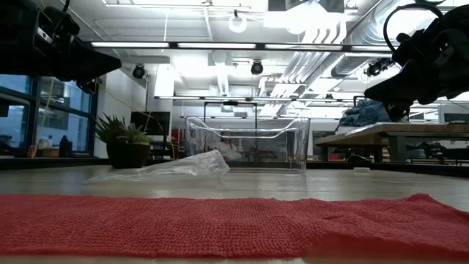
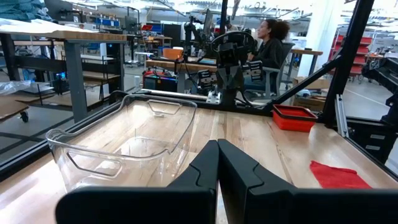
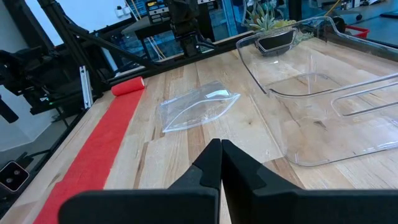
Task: Roll bandage
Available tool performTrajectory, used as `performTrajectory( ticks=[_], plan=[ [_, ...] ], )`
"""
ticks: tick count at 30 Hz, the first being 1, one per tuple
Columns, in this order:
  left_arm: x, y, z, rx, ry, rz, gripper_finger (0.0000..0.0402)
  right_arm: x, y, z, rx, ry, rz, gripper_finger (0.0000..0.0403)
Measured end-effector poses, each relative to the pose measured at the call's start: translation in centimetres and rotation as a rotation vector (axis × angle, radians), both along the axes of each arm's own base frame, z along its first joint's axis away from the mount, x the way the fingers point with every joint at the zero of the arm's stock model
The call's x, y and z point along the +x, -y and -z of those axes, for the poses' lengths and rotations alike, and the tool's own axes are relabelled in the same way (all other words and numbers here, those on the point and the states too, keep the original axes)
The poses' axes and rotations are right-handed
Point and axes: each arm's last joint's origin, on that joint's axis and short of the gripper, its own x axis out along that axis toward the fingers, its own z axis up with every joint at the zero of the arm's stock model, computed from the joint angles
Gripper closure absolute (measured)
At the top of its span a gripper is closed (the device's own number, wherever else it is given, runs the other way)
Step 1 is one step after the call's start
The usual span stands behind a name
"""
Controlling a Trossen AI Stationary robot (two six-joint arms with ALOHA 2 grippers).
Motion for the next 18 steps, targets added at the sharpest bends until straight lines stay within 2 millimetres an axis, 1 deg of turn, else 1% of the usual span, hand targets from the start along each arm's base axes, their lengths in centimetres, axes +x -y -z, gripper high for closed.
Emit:
performTrajectory(
  ticks=[13,15,16,18],
  plan=[
    [0.0,0.0,0.0,0.000,0.002,0.000,0.0402,0.0,0.0,0.0,0.000,0.000,0.000,0.0403],
    [0.0,0.0,-0.2,-0.002,0.022,0.000,0.0402,0.0,0.0,0.0,0.000,0.000,0.000,0.0403],
    [0.0,0.0,-0.4,-0.035,0.050,0.002,0.0401,0.0,0.0,0.0,0.000,0.001,0.000,0.0403],
    [-0.1,0.1,-1.0,-0.225,0.137,0.049,0.0402,0.0,0.0,0.0,0.000,0.000,0.000,0.0403]
  ],
)
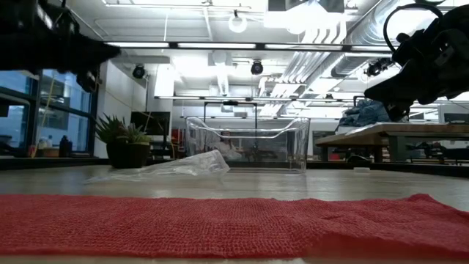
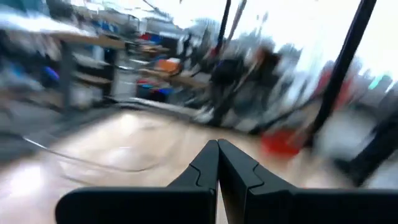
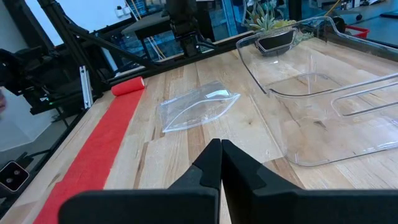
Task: Roll bandage
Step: Move the red bandage to the center of the table
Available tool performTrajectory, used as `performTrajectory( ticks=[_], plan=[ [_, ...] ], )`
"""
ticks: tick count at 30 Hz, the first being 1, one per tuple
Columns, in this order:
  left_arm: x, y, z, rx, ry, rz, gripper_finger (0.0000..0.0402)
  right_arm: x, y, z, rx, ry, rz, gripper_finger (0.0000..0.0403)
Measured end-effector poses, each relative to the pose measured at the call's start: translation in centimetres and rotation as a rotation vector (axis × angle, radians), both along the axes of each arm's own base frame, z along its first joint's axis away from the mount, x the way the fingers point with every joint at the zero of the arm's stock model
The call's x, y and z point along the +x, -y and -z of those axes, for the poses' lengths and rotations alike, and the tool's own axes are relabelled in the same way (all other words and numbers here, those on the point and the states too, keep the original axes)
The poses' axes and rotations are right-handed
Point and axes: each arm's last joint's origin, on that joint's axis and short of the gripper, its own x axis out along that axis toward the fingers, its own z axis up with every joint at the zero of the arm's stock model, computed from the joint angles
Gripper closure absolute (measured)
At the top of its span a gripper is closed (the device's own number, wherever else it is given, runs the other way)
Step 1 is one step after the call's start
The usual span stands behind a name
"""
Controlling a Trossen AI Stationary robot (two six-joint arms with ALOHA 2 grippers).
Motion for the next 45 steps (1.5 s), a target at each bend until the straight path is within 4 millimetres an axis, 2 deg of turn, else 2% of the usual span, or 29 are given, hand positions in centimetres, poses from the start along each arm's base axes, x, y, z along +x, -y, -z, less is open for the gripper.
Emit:
performTrajectory(
  ticks=[4,8,10,12,14,17,21,24,27,30,31,33,37,39,40,42,45],
  plan=[
    [-0.5,0.1,-2.1,-0.334,0.260,0.118,0.0401,0.0,0.0,0.0,0.000,0.000,0.000,0.0403],
    [-1.9,-0.3,-4.7,-0.599,0.620,0.119,0.0402,0.0,0.0,0.0,0.000,0.000,-0.001,0.0403],
    [-2.7,-0.5,-6.1,-0.638,0.773,0.075,0.0402,0.0,0.0,0.0,0.000,0.000,0.000,0.0403],
    [-3.0,-0.5,-8.1,-0.554,0.793,0.058,0.0401,0.0,0.0,0.0,0.000,0.000,0.000,0.0403],
    [-2.5,-0.2,-10.5,-0.454,0.699,0.082,0.0402,0.0,0.0,0.0,0.000,0.000,0.000,0.0403],
    [0.3,-0.2,-13.5,-0.348,0.404,0.037,0.0402,0.0,0.0,0.0,0.000,0.000,0.000,0.0403],
    [5.0,-0.2,-15.2,-0.246,-0.035,0.031,0.0402,0.0,0.0,0.0,0.000,0.000,0.000,0.0403],
    [7.6,-0.1,-15.1,-0.335,-0.274,0.116,0.0401,0.0,0.0,0.0,0.000,0.000,0.000,0.0403],
    [9.1,0.7,-14.5,-0.514,-0.433,0.275,0.0402,0.0,0.0,0.0,-0.013,0.000,-0.002,0.0403],
    [9.5,2.2,-13.6,-0.736,-0.570,0.418,0.0401,0.0,0.2,0.0,-0.305,-0.017,-0.020,0.0403],
    [9.5,2.9,-13.4,-0.792,-0.608,0.446,0.0402,0.0,0.2,-0.1,-0.342,-0.011,-0.014,0.0403],
    [9.2,4.1,-13.1,-0.879,-0.684,0.461,0.0402,0.1,0.2,-0.8,-0.236,0.075,0.012,0.0403],
    [8.1,6.8,-12.1,-0.957,-0.814,0.383,0.0402,0.2,0.4,-2.6,0.293,0.285,0.112,0.0403],
    [7.4,8.0,-11.6,-0.968,-0.857,0.307,0.0402,0.1,0.6,-2.8,0.585,0.351,0.189,0.0403],
    [7.0,8.6,-11.3,-0.974,-0.880,0.254,0.0402,0.1,0.6,-2.8,0.678,0.362,0.206,0.0403],
    [6.2,9.9,-10.4,-0.991,-0.936,0.156,0.0402,0.2,0.5,-2.8,0.768,0.358,0.192,0.0403],
    [5.5,11.5,-9.2,-1.088,-1.035,0.029,0.0401,0.3,0.2,-3.1,0.802,0.359,0.120,0.0403]
  ],
)
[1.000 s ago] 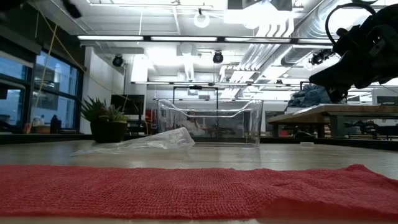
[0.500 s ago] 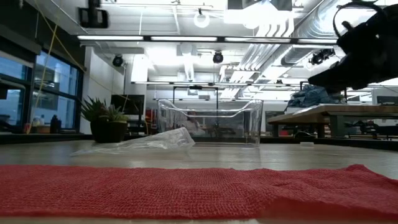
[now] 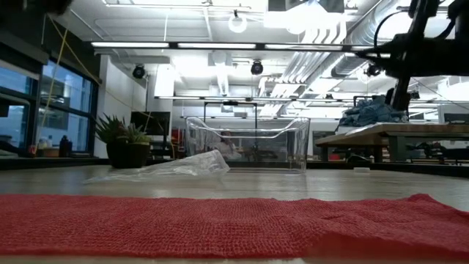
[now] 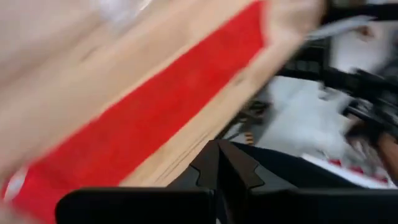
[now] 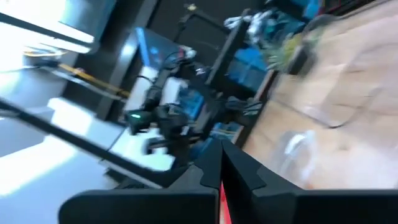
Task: Roll bandage
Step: Move the red bandage to the center of the table
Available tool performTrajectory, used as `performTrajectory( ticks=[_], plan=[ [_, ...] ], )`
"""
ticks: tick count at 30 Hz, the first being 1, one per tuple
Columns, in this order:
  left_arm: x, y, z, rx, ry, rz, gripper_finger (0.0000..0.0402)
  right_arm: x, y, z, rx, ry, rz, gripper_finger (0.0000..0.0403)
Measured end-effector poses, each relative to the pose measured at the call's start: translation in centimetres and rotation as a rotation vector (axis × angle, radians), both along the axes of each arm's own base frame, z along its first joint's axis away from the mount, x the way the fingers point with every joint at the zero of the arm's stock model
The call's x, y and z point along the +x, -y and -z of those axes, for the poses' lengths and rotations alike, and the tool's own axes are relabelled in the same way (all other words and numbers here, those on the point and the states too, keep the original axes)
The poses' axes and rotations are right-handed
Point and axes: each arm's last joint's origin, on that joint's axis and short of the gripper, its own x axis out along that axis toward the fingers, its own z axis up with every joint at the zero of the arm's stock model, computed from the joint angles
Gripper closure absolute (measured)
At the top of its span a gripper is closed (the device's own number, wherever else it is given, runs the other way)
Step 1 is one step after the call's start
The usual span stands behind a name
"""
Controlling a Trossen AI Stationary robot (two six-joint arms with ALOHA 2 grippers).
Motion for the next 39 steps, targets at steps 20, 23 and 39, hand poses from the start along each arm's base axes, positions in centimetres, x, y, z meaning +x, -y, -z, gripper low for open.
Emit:
performTrajectory(
  ticks=[20,23,39],
  plan=[
    [-0.8,7.6,7.5,-0.094,-0.688,-0.155,0.0191,1.2,-0.6,1.0,-0.046,-0.109,-0.027,0.0403],
    [-0.2,8.1,8.5,-0.095,-0.711,-0.166,0.0179,1.2,-0.6,1.0,-0.046,-0.109,-0.022,0.0403],
    [-0.8,7.4,9.1,-0.005,-0.798,-0.226,0.0176,1.2,-0.5,1.0,-0.064,-0.112,0.023,0.0403]
  ],
)
